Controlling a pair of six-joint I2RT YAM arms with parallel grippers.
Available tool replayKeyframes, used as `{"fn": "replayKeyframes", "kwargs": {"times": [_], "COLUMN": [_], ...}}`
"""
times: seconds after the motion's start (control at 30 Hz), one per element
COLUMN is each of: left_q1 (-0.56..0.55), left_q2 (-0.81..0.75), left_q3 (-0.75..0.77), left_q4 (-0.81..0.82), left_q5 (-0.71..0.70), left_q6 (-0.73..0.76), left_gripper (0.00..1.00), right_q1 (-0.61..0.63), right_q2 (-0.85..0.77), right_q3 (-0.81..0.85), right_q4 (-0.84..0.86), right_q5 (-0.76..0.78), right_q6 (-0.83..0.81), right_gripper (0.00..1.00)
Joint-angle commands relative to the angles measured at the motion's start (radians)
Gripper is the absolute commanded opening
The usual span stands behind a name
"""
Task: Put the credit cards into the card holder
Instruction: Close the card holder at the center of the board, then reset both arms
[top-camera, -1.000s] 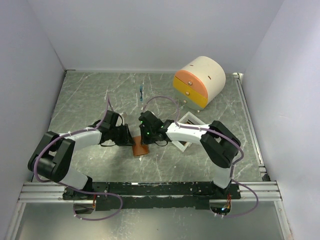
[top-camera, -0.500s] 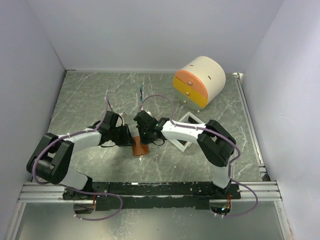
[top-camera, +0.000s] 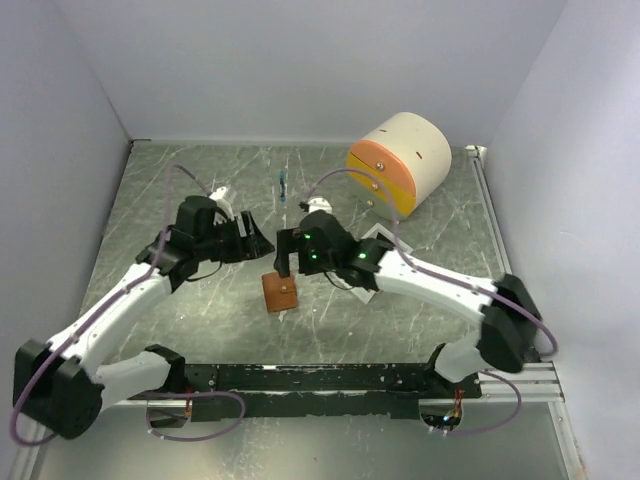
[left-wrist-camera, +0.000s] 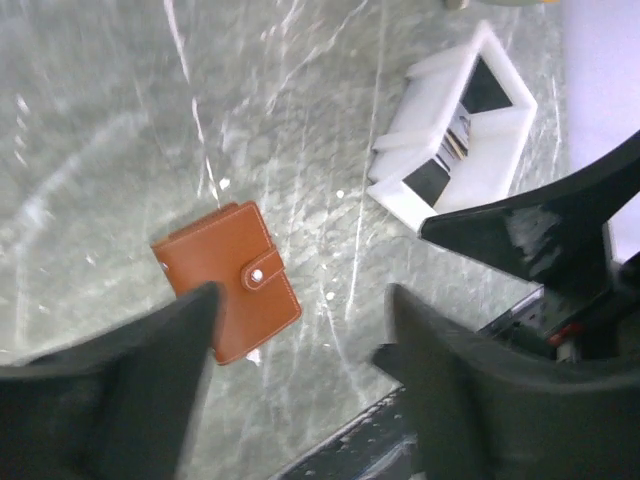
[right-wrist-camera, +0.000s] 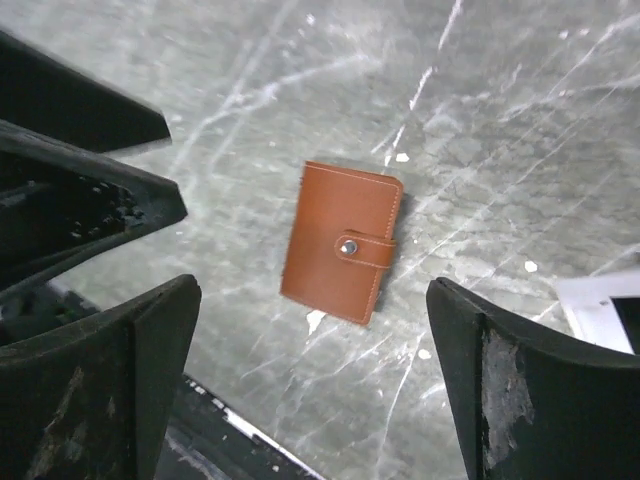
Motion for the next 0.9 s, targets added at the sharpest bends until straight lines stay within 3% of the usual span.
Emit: {"fn": "replayKeyframes", "kwargs": {"times": [0.0, 0.33, 0.67, 0.87], "left_q1": [-0.004, -0.004, -0.004, -0.004], "left_q2": [-0.138, -0.279, -0.403, -0.485], "left_q3": [0.116, 0.345, 0.285, 0.200], "left_q4": [-0.147, -0.311, -0.319, -0.274], "left_q5": [-0.055, -0.062, -0.060, -0.064], "left_q6": [0.068, 0.220, 0.232, 0.210], "left_gripper": [0.97, 0.99, 0.99, 0.99], "right_q1": [0.000, 0.000, 0.000, 0.000], "right_q2": [-0.207, -0.532, -0.748, -0.803], "right_q3": [-0.096, -0.170, -0.209, -0.267], "right_q4": [0.091, -0.039, -0.099, -0.018], "right_q5": [0.072, 0.212, 0.298, 0.264], "right_q6": [-0.003, 0.000, 0.040, 0.029], "right_gripper": [1.00, 1.00, 1.00, 1.00]}}
